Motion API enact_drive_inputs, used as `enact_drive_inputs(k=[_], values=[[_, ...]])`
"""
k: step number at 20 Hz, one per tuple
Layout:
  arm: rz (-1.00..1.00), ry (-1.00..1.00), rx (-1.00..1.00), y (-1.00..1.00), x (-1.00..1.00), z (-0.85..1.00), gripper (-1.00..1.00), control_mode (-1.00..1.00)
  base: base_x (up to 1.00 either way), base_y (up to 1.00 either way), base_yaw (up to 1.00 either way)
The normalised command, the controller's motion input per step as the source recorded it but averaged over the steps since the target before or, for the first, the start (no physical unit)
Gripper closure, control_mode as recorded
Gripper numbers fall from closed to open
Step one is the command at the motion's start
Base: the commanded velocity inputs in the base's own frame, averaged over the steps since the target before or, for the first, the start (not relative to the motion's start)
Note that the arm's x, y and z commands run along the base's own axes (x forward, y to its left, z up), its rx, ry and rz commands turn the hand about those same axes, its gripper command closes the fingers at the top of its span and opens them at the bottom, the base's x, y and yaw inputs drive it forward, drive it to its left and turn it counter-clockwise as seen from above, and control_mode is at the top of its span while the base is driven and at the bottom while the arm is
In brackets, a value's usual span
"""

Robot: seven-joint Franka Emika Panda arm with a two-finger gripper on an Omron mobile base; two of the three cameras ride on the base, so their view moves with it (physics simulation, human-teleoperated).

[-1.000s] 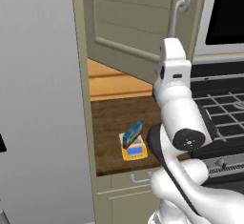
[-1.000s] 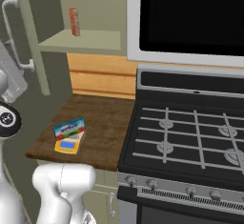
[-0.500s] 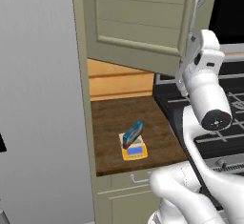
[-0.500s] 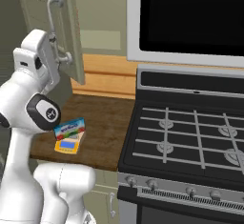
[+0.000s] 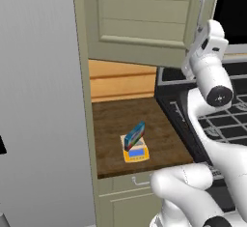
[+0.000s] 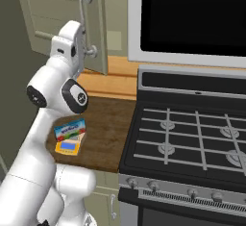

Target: Pick the boxed food and place it on the digital scale for weighing, and close the cabinet.

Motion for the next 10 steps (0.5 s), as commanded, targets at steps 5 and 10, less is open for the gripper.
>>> enact_drive_inputs(k=[5,10], values=[[0.0,0.03,0.0,-0.04,1.0,0.0,-1.0,-1.0,0.0,0.0,0.0],[0.0,0.01,0.0,0.05,1.0,0.0,-1.0,-1.0,0.0,0.0,0.0]])
